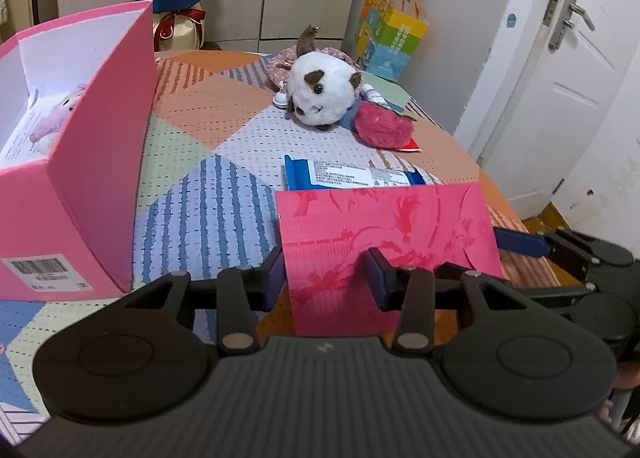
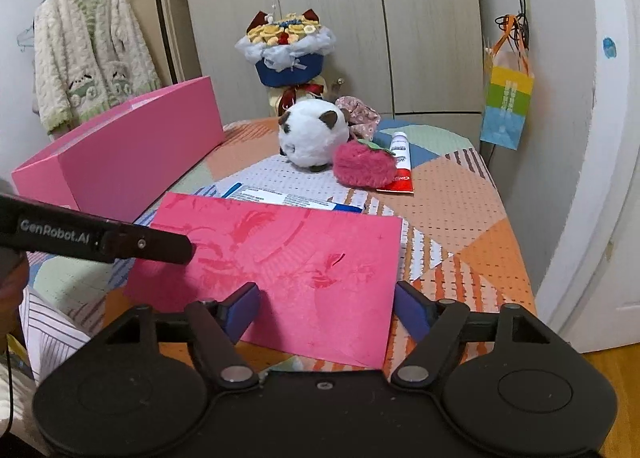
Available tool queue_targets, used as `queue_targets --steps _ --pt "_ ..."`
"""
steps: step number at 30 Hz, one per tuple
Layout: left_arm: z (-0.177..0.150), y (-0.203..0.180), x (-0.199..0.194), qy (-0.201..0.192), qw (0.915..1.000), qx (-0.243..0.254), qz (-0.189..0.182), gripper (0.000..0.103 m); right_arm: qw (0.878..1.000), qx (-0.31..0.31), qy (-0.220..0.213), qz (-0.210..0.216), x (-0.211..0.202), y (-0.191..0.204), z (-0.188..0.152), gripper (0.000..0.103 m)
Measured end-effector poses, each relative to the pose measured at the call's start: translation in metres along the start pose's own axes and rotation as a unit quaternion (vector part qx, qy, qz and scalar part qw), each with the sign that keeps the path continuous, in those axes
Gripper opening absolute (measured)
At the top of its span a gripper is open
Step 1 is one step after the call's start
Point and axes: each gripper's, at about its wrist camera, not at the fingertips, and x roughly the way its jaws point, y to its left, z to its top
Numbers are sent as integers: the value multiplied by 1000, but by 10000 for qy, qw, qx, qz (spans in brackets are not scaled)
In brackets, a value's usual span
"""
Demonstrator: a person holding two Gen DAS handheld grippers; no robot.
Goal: Organize soft objects
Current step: 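Grasp the pink envelope edge with the left gripper and lift it toward the box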
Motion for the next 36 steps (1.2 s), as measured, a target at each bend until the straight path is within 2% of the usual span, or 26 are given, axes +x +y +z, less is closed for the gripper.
queue_targets --steps 8,12,18,26,32,36 --pt "0 12 -26 148 9996 -89 -229 42 9995 -169 283 19 -20 20 14 82" --pt "-3 18 -45 -13 10000 -60 -48 40 9966 -673 466 -99 -29 41 18 71" --pt "-10 39 -75 112 9997 -171 -120 40 9941 -887 587 196 -44 62 26 72" --pt "-24 77 -126 388 9983 -387 -199 40 9871 -1324 678 588 -65 112 41 76" --pt "-15 93 -177 18 9997 -184 127 40 9825 -1483 582 965 -73 148 57 80" --pt "-1 103 -198 -246 9991 -101 338 40 9803 -1634 368 1046 -72 169 74 81"
